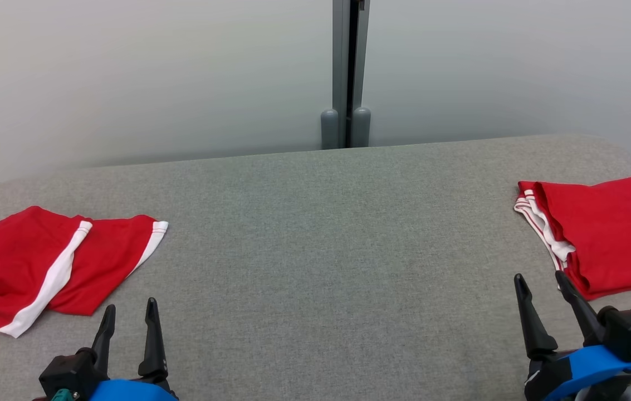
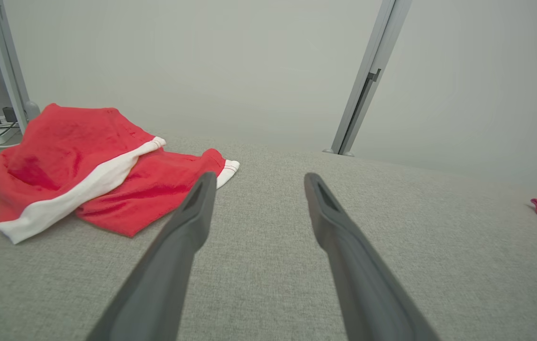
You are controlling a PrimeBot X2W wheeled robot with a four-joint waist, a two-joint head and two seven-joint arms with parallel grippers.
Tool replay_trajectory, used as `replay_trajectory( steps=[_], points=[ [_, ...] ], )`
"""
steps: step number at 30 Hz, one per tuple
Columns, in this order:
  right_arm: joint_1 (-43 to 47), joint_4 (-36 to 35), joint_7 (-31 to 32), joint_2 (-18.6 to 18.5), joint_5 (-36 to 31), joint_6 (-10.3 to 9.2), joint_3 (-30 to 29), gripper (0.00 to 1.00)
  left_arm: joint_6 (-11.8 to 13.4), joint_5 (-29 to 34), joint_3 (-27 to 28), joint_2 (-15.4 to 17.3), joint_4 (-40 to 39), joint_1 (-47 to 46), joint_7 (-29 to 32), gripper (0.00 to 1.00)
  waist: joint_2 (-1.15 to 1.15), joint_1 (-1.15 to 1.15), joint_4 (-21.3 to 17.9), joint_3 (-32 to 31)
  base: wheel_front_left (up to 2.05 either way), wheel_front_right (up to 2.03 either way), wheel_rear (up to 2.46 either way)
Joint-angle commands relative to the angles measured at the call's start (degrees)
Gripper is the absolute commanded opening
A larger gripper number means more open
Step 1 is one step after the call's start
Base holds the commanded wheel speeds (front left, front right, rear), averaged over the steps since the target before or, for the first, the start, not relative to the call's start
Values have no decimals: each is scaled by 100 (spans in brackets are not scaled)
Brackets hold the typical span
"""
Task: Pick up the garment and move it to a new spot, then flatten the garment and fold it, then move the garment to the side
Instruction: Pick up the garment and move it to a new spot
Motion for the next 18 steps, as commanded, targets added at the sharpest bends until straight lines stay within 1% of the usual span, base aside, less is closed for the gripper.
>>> replay_trajectory(
  steps=[1, 6, 10, 15, 18],
  points=[
    [-28, 54, -37, -38, -2, 1, 27, 100, -20, 33, 38, -5, 9, -47, -25, 100, 0, 0, 11, 5, 0, 0, 0],
    [-71, 157, -83, -13, 3, 1, 90, 100, -46, 62, 20, -14, 42, -113, -25, 100, 0, 0, 104, -6, 0, 0, 0],
    [-10, 190, -128, -32, -5, 1, 83, 100, -45, 59, 23, -3, 62, -130, -24, 100, 0, 0, 311, -9, 0, 0, 0],
    [113, 129, -145, -65, -38, 1, 25, 100, -50, 74, 13, -1, 70, -147, -24, 100, 0, 0, 763, 3, 0, 0, 0],
    [170, 87, -162, -55, -22, 1, -1, 100, -60, 72, -22, -2, 97, -183, -20, 100, 0, 0, 1136, 4, 0, 0, 0]
  ],
)
